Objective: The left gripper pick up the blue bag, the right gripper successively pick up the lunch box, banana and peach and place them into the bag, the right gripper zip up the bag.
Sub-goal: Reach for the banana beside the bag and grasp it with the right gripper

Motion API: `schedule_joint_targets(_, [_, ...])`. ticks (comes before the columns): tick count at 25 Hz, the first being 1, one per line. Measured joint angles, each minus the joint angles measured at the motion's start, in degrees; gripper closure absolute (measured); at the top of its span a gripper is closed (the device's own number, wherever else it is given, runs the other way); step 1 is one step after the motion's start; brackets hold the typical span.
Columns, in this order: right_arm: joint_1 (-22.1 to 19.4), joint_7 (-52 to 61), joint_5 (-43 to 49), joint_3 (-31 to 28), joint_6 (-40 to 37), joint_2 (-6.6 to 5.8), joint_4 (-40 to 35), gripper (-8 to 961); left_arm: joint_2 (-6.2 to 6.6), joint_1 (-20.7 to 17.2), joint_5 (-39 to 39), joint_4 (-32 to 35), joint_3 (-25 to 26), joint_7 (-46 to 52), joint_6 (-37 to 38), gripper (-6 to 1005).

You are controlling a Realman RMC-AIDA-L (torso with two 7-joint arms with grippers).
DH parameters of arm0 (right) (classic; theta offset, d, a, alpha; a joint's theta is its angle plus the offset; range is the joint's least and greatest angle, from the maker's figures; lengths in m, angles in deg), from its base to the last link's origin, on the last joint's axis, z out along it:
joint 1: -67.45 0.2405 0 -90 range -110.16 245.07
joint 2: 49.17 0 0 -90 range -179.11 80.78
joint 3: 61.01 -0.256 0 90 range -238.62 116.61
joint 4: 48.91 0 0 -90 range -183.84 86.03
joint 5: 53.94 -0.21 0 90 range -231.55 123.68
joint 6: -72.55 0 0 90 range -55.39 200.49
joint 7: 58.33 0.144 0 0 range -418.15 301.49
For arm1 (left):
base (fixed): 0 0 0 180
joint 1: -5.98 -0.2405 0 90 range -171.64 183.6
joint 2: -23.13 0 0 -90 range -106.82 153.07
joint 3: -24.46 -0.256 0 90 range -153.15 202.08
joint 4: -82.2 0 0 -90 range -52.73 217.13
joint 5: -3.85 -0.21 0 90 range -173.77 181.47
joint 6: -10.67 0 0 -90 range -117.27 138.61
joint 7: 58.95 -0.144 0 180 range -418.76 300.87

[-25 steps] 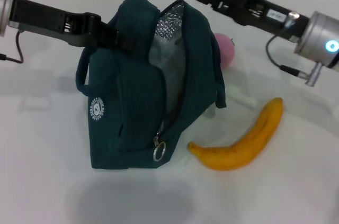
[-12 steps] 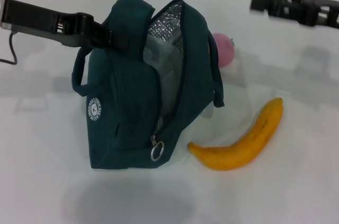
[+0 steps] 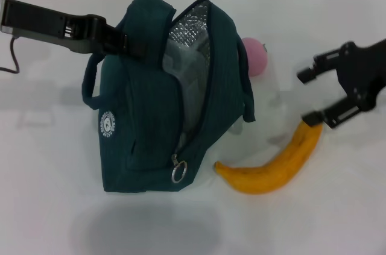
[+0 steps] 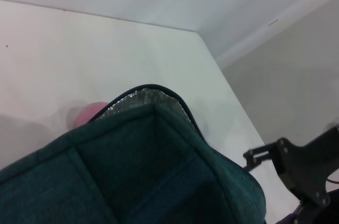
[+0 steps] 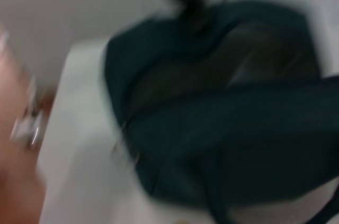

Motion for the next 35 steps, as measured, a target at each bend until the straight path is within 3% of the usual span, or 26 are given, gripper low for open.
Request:
schedule_joint_targets(4, [2.3, 0.5, 14.8, 0.0, -2.9, 4.52, -6.6, 81, 0.03, 0.1, -0.1, 0.0, -0.2, -0.7, -0.1, 966])
schedule_joint_targets(7, [2.2, 0.0, 25.4, 0.4, -3.0, 9.12, -12.9, 81, -0.12, 0.1, -0.2, 0.0, -0.1, -0.6, -0.2, 966])
schedule_joint_targets(9, [2.2, -1.0, 29.9, 1.7, -2.8, 10.98, -15.0, 82, -0.17, 0.3, -0.2, 0.0, 0.0, -0.4, -0.2, 966])
schedule_joint_targets(14, [2.6, -2.0, 31.4, 8.5, -0.6, 11.29, -16.7, 82, -0.34, 0.4, -0.2, 0.0, 0.0, 0.5, -0.2, 966])
schedule_joint_targets(24, [3.0, -4.3, 31.3, 16.3, 4.4, 11.69, -16.1, 83, -0.53, 0.5, -0.1, 0.0, 0.0, 0.8, -0.2, 966])
schedule_joint_targets(35, [4.6, -3.0, 30.2, 18.2, 2.7, 11.89, -14.5, 84, -0.49, 0.5, 0.0, 0.0, 0.0, 1.2, -0.2, 966])
